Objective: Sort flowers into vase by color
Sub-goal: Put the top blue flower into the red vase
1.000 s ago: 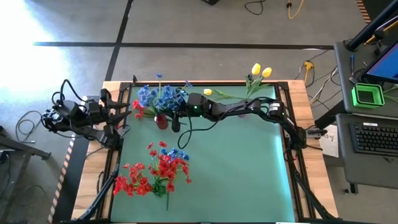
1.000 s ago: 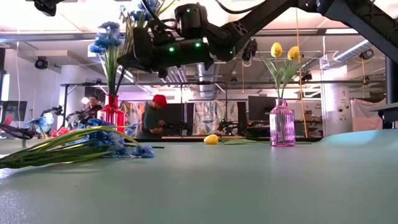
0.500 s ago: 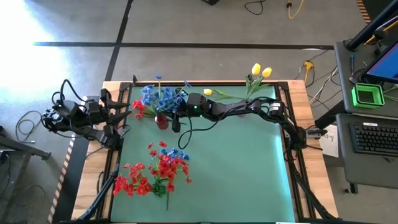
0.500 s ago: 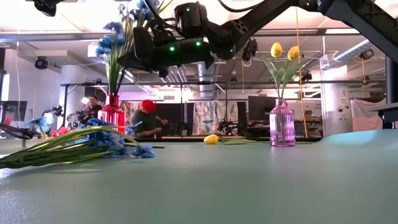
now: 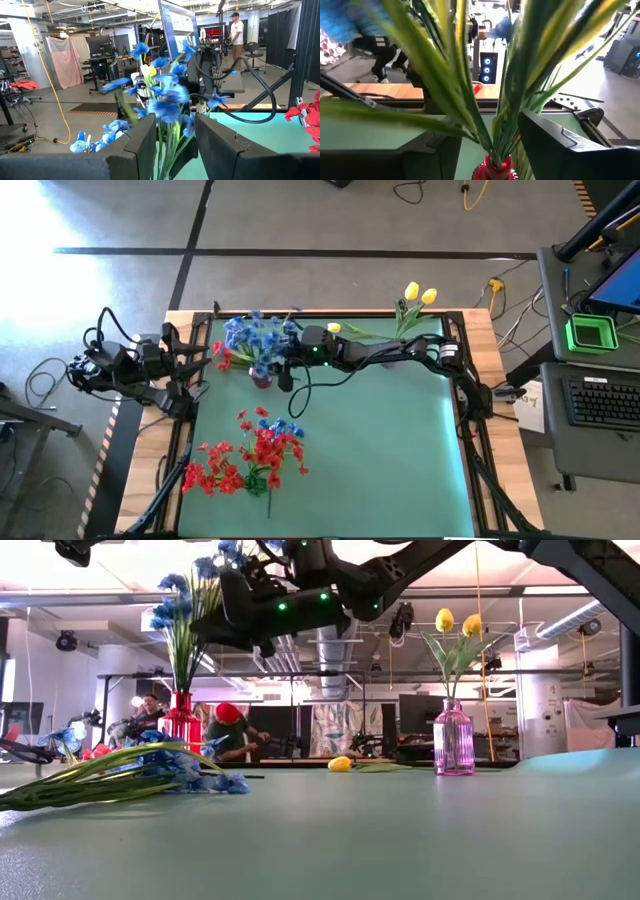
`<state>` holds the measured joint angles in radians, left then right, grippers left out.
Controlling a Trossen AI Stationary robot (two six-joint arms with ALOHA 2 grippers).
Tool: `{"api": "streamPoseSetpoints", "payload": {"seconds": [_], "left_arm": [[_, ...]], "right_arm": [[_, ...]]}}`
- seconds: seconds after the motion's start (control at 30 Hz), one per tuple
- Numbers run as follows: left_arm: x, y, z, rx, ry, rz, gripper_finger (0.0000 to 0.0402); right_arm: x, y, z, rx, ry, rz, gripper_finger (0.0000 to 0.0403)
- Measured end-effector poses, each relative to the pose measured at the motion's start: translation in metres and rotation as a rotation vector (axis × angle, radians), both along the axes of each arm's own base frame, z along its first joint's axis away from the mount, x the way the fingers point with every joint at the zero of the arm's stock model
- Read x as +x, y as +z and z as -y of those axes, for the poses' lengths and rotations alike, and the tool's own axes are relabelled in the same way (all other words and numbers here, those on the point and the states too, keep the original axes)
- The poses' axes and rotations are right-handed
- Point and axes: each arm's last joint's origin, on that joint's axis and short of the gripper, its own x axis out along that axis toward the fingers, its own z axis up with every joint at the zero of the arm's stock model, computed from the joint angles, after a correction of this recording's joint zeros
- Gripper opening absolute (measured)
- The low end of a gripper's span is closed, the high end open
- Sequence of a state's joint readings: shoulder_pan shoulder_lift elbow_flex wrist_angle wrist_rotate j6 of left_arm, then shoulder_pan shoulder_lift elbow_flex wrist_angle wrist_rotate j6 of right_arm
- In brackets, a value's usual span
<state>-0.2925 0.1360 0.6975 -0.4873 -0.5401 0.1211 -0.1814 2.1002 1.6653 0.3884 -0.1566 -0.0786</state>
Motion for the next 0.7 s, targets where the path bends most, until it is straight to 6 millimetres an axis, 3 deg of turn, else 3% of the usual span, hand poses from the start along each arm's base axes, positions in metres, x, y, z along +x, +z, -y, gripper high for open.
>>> {"api": "streamPoseSetpoints", "payload": {"seconds": [0.3,0.7], "left_arm": [[0.000,0.000,0.000,0.000,0.000,0.000,0.0123],[0.000,0.000,0.000,0.000,0.000,0.000,0.0123]], "right_arm": [[-0.008,0.020,-0.005,0.010,0.006,-0.015,0.0178],[-0.006,0.017,-0.003,0.006,0.000,0.004,0.0024]]}}
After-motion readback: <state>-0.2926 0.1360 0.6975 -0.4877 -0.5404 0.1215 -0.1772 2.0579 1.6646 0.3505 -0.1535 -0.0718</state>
